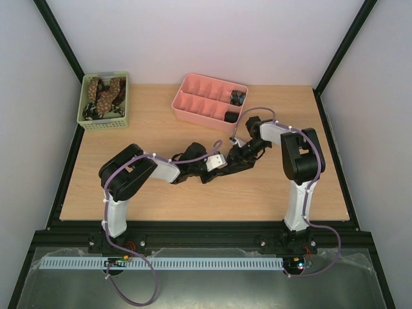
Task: Roll the ties
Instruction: Roll the tie at the center of the board.
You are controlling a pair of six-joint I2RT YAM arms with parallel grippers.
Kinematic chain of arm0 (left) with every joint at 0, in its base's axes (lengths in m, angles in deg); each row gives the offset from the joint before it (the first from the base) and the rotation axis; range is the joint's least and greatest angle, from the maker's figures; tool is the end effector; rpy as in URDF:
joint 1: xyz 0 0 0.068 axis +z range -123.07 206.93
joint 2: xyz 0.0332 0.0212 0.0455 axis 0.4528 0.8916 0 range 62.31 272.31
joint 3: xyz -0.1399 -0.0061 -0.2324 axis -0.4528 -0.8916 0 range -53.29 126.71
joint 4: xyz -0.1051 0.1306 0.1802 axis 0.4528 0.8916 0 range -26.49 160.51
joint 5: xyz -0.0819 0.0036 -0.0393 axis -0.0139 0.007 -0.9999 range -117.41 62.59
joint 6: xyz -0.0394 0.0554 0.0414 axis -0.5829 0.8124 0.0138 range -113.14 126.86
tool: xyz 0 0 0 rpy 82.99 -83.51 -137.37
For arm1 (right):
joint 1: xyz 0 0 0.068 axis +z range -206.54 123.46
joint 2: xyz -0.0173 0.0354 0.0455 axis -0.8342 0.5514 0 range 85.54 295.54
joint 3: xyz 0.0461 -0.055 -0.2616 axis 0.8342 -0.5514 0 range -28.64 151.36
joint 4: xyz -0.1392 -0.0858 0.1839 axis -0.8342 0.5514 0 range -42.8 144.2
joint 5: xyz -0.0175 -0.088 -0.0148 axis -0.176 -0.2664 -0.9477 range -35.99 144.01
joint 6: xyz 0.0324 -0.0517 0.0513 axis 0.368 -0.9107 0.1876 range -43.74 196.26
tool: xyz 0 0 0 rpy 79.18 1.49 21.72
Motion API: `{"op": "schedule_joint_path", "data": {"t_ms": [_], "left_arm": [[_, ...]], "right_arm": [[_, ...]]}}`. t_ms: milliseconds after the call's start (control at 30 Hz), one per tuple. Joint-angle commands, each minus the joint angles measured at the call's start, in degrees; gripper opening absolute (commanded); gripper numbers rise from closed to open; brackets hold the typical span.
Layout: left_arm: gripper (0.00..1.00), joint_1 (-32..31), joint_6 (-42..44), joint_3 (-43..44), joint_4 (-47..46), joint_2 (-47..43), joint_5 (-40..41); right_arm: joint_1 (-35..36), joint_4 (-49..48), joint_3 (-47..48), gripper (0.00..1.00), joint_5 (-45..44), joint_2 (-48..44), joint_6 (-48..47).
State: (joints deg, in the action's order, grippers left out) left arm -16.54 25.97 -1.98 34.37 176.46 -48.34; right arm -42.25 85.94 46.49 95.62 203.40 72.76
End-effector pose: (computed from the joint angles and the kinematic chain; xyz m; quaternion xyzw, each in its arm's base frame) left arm 0.2735 -0.2928 0.1004 0.5236 0.6964 -0.2544 0.4197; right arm 0.3471 0.1355 0.1105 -0.1702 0.9169 0.3592 0.0360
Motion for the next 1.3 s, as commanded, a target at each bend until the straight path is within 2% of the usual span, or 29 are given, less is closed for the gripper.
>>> {"op": "schedule_joint_path", "data": {"t_ms": [0,333,467,667,733,800,900,1033,1267], "left_arm": [[0.31,0.22,1.40,-1.72,13.22,0.79,3.70],[0.31,0.22,0.32,0.80,16.30,1.77,3.44],[0.32,0.29,0.67,0.71,16.64,1.65,3.60],[0.36,0.67,1.86,1.01,17.44,1.12,1.98],[0.36,1.19,1.90,1.41,17.48,0.96,1.64],[0.43,1.80,1.89,2.14,17.67,0.73,0.76],[0.60,2.27,1.37,2.40,16.86,-0.47,-1.06],[0.74,2.76,-0.79,-0.05,10.24,-3.76,-4.52],[0.85,2.86,-6.80,-3.55,-1.02,-3.26,-7.13]], "right_arm": [[0.22,4.72,1.00,0.39,1.78,-2.85,-0.22],[3.56,2.93,1.56,0.37,3.69,-0.38,-0.10],[3.94,2.74,3.47,0.27,-0.25,2.98,-1.25],[2.96,4.67,5.15,0.02,-4.88,7.69,-4.04],[2.56,4.64,4.62,0.01,-5.76,7.91,-4.74],[2.13,4.32,3.67,0.01,-6.97,7.92,-5.31],[1.49,3.26,1.93,0.02,-9.05,8.01,-5.76],[0.96,1.32,0.17,0.01,-11.94,8.45,-5.30],[1.00,-1.13,-1.63,0.01,-14.04,8.75,-3.68]]}}
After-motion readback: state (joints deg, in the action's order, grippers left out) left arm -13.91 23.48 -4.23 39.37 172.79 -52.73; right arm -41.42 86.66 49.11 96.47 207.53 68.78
